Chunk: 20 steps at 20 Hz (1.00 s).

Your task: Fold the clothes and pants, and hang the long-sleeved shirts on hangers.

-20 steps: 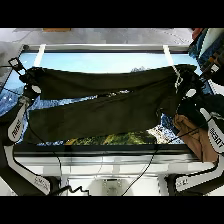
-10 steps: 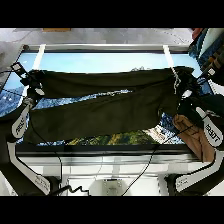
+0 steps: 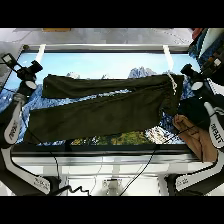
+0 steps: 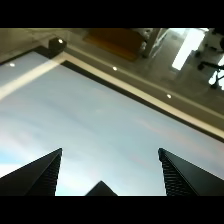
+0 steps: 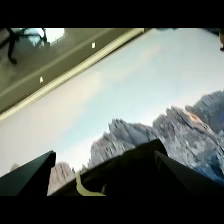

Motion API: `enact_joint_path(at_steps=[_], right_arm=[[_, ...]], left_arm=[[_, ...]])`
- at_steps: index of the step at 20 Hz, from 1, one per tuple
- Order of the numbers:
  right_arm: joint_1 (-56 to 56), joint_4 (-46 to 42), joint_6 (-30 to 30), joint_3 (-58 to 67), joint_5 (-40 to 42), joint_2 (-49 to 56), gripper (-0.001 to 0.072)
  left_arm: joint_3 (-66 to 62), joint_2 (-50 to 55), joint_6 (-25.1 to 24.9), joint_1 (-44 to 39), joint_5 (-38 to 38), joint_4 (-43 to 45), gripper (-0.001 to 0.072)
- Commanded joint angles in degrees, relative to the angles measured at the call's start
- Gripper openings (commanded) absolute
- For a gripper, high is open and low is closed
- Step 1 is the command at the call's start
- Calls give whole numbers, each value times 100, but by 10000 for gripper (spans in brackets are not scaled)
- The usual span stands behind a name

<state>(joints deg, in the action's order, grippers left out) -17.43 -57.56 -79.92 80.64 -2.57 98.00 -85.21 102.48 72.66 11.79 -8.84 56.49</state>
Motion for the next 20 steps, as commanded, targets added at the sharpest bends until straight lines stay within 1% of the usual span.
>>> enact_joint_path(at_steps=[1,2,3,4,5,6,7,8,9,10,12,13,14,15,16,17,18,19,20], right_arm=[[-708,-120,101,680,-3014,-61,638],[-951,-227,111,839,-3698,-74,567],[-1200,-280,114,970,-4301,-120,445],[-1432,-271,116,1054,-4771,-186,344],[-1604,-278,149,1097,-5075,-256,316],[-1762,-286,164,1099,-5268,-328,317],[-1878,-284,162,1097,-5421,-343,317],[-1950,-284,162,1095,-5560,-313,334],[-1971,-275,164,1095,-5648,-245,449],[-1954,-227,168,1095,-5742,-146,511],[-1840,-105,435,1097,-5998,114,559],[-1759,-85,540,1097,-6092,243,566],[-1672,-85,599,1099,-6146,389,567],[-1591,-81,608,1104,-6170,535,567],[-1521,-76,616,1104,-6179,669,567],[-1456,-76,623,1126,-6179,820,567],[-1390,-74,636,1198,-6225,964,567],[-1320,-76,662,1272,-6234,1093,567],[-1255,-76,717,1303,-6170,1134,567]], left_arm=[[-37,-595,48,367,2540,-17,689],[-37,-774,46,514,3174,-17,689],[-37,-935,48,651,3670,-17,680],[-35,-1106,66,809,4166,-15,588],[-35,-1255,63,957,4658,-15,418],[-35,-1384,61,1108,5149,4,212],[-35,-1491,59,1276,5619,20,23],[-35,-1561,57,1434,6019,50,19],[-35,-1587,61,1574,6330,46,19],[-35,-1589,59,1709,6631,48,19],[-33,-1572,59,1926,7079,63,40],[-33,-1569,61,2022,7195,164,263],[-33,-1569,92,2105,7291,295,600],[-35,-1569,365,2199,7414,422,686],[-33,-1569,511,2288,7604,505,686],[-31,-1569,540,2369,7809,522,681],[-31,-1572,540,2430,8006,522,644],[-28,-1582,531,2470,8148,527,538],[-9,-1596,535,2474,8142,605,527]])
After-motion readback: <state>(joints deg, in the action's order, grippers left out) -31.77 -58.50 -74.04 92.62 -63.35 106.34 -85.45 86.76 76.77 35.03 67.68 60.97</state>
